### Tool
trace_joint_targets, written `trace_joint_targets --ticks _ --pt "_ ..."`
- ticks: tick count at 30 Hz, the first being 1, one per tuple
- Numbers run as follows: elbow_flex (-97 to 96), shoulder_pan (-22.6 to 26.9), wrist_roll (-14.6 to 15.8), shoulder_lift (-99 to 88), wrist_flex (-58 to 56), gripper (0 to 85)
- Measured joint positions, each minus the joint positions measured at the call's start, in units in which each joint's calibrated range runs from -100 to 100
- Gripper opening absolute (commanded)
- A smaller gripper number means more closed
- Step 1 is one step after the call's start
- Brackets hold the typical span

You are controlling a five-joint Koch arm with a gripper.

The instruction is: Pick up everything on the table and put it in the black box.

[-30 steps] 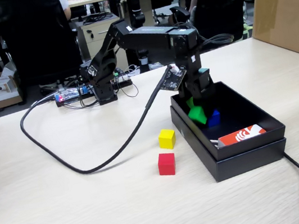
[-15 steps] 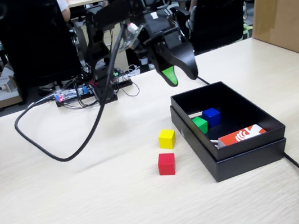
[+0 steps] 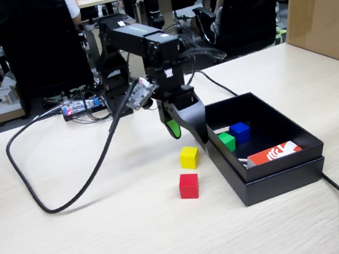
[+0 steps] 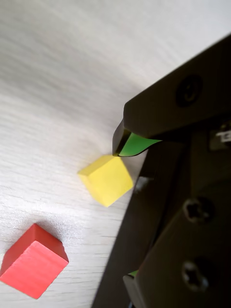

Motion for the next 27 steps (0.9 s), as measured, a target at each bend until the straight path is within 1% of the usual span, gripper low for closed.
trace_joint_targets --ticks 7,11,14,15,16,17,19,22,27 --pt "1.4 0.3 -0.2 6.7 0.0 47.1" --pt "1.4 0.5 -0.2 9.7 0.0 44.0" --pt "1.3 0.5 -0.1 11.3 0.0 38.2" --pt "1.3 0.5 -0.1 11.7 0.0 35.0" --pt "0.8 0.5 -0.1 11.8 0.0 21.9" --pt "-0.1 0.5 0.1 11.9 0.0 16.9" --pt "-0.1 0.4 0.4 11.9 0.1 10.6" --pt "-0.1 0.4 1.2 11.4 0.1 9.2" --pt "-2.8 0.5 1.2 -2.2 -0.2 9.2"
